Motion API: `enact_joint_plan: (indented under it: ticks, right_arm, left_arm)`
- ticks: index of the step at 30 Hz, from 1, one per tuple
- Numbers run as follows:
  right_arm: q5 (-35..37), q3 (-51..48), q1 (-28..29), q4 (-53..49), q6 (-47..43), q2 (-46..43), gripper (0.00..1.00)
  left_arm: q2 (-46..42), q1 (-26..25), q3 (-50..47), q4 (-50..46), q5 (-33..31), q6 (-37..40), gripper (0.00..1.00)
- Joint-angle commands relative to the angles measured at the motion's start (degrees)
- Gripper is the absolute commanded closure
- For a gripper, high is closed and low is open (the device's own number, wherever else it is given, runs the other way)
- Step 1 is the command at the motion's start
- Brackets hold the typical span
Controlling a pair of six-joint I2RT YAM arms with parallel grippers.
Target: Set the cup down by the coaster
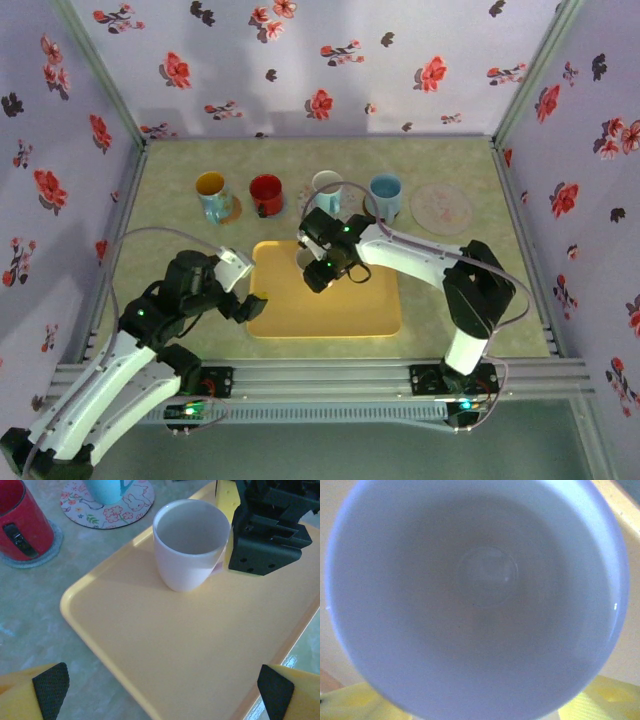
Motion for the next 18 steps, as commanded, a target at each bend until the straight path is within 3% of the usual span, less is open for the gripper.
enact_joint_plan:
  ticks: [1,9,18]
  right_arm:
    - [-0.7,1.0,0.4,-2.0,0.6,1.5,0.34]
    - [0.2,0.3,0.4,-0.5,1.1,2.7,0.46]
    - [0.9,-0.6,0.4,0.3,1.4,3.5,0.43]
  left_arm:
    - [0.5,0.4,-1.1,2.2,0.9,-0.8,0.0]
    - [0.7,0.4,-0.9,2.8,0.9,-0.9,0.0]
    - [1.3,0.4,-0.7,3.5,0.9,-1.1,0.0]
